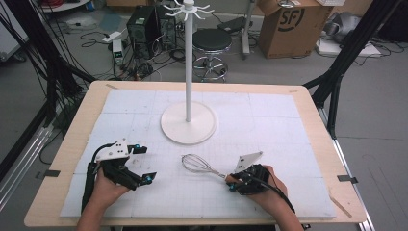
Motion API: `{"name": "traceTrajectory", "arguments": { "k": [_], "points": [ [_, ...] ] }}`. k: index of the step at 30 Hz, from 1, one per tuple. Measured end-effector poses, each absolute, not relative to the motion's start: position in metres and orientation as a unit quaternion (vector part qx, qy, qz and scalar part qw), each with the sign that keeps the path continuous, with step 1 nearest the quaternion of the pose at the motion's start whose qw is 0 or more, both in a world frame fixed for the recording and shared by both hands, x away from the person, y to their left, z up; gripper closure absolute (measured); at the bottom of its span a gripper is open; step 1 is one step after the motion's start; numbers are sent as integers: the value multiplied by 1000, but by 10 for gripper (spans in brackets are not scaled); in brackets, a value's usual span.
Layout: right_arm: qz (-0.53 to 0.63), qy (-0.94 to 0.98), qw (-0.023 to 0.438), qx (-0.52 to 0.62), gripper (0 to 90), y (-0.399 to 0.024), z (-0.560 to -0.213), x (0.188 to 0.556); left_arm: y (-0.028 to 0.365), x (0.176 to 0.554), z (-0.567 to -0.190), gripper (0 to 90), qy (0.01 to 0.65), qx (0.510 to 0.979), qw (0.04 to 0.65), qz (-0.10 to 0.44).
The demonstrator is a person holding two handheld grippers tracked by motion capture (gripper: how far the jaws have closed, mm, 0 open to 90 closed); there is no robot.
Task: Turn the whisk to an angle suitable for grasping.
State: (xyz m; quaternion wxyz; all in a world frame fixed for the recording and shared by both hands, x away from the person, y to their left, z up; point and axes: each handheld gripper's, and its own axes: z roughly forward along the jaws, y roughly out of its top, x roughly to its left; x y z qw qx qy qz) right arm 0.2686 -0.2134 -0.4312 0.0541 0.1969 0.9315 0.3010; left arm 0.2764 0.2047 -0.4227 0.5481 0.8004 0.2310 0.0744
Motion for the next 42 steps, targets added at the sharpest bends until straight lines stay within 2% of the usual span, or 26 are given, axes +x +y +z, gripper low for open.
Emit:
{"name": "traceTrajectory", "arguments": {
  "k": [2,8,12,19,29,42],
  "points": [
    [299,932,58,198,582,-216,-431,267,205,276,-423,17,231,801,547,74],
    [307,925,63,216,582,-234,-433,259,206,278,-424,17,233,801,547,74],
    [323,916,59,231,672,-257,-435,249,207,279,-424,17,235,799,548,75],
    [320,922,53,211,698,-257,-434,252,207,279,-424,17,234,800,547,78],
    [315,934,56,162,699,-209,-433,263,205,277,-422,17,229,799,550,80],
    [325,937,28,125,699,-153,-436,286,206,277,-420,17,226,798,552,84]
  ]
}}
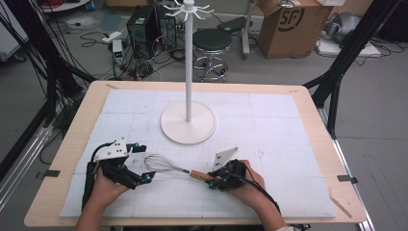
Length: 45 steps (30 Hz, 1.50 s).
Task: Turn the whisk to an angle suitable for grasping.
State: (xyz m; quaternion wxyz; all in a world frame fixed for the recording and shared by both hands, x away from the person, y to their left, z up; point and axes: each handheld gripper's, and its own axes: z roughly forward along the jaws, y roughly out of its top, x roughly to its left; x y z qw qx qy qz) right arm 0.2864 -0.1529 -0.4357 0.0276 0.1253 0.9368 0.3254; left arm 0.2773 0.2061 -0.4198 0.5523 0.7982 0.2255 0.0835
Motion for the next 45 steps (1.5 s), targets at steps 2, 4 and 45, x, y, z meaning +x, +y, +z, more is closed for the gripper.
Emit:
{"name": "traceTrajectory", "arguments": {
  "k": [2,4,45],
  "points": [
    [327,937,27,122,699,-150,-436,288,206,277,-420,17,227,798,553,84],
    [326,937,27,120,698,-143,-436,289,206,277,-419,17,226,797,553,83],
    [328,942,34,67,713,-86,-436,298,204,273,-411,17,215,795,558,101]
  ]
}}
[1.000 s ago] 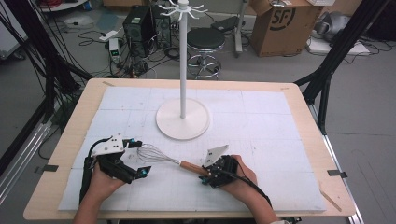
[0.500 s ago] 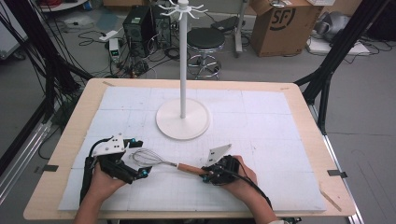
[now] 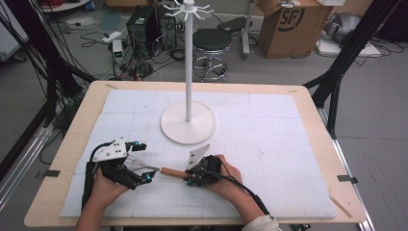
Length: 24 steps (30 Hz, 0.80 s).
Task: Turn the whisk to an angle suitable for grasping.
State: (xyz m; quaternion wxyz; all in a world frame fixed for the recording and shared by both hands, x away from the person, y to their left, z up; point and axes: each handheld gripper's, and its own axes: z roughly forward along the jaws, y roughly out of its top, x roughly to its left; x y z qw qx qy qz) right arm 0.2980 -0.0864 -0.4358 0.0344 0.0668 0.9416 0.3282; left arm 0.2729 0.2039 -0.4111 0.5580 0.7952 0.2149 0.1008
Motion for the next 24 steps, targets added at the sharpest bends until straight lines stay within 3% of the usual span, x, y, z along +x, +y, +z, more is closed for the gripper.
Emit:
{"name": "traceTrajectory", "arguments": {
  "k": [5,11,24],
  "points": [
    [329,941,26,73,705,-82,-436,301,205,274,-412,17,216,796,556,99],
    [343,935,29,89,543,-92,-430,301,205,274,-413,17,217,800,551,96],
    [424,891,51,155,402,-170,-396,286,203,274,-414,17,217,801,550,94]
  ]
}}
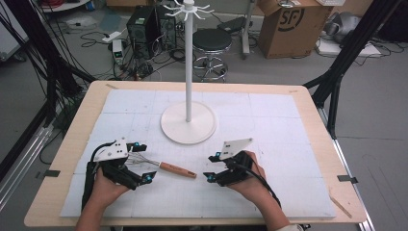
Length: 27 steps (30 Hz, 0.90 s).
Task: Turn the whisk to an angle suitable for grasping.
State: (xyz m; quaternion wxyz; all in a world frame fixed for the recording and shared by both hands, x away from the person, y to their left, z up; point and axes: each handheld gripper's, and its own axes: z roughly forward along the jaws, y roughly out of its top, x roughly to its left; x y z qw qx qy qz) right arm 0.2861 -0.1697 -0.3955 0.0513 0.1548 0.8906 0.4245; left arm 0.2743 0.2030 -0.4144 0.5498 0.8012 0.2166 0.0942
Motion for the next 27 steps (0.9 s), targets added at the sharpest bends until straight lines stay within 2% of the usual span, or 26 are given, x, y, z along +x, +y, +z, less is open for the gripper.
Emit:
{"name": "traceTrajectory", "arguments": {
  "k": [10,17,27],
  "points": [
    [491,840,83,216,319,-239,-390,282,201,274,-416,17,216,803,547,93],
    [505,826,90,233,289,-254,-388,284,200,275,-416,17,215,804,547,91],
    [526,805,108,252,200,-269,-385,285,201,276,-417,17,215,804,548,89]
  ]
}}
